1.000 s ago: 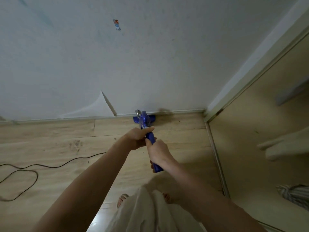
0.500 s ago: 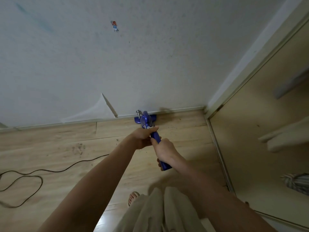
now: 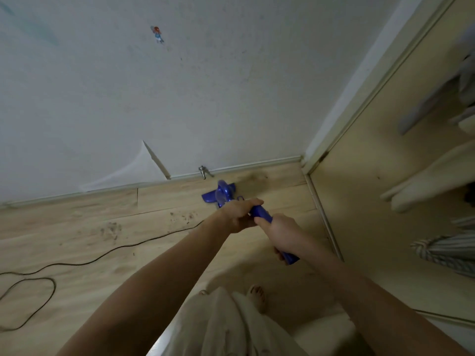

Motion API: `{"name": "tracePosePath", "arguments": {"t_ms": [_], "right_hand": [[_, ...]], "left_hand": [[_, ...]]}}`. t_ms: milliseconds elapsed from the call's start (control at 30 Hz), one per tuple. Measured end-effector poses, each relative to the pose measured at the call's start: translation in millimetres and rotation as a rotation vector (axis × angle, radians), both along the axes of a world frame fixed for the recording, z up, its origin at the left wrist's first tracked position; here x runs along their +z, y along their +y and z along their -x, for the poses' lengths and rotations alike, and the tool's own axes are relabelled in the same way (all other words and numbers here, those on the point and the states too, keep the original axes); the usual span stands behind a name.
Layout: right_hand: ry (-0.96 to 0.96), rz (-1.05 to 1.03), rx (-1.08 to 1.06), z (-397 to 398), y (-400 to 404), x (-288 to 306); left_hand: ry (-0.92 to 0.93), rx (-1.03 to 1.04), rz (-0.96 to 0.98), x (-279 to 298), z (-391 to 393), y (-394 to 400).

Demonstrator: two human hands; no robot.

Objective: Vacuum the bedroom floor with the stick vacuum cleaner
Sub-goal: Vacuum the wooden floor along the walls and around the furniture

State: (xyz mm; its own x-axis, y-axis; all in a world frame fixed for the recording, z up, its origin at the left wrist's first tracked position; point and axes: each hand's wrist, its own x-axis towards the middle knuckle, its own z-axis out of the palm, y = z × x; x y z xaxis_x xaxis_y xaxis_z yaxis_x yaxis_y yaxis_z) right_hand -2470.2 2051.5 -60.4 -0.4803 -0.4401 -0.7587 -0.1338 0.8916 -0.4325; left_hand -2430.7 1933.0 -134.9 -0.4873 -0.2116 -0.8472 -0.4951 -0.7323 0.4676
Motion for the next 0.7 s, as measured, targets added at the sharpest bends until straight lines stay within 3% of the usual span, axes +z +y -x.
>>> {"name": "tracePosePath", "arguments": {"t_ms": [267,700], "right_hand": [[-0.007,0.016,-0.015,-15,18,12],[0.048,0.070,-0.057,-1,13,-13]], "left_hand": [[-0.019,-0.145,0.008,1,-7,12],[-0.069,0.092,0.067,-4,13,16]]}}
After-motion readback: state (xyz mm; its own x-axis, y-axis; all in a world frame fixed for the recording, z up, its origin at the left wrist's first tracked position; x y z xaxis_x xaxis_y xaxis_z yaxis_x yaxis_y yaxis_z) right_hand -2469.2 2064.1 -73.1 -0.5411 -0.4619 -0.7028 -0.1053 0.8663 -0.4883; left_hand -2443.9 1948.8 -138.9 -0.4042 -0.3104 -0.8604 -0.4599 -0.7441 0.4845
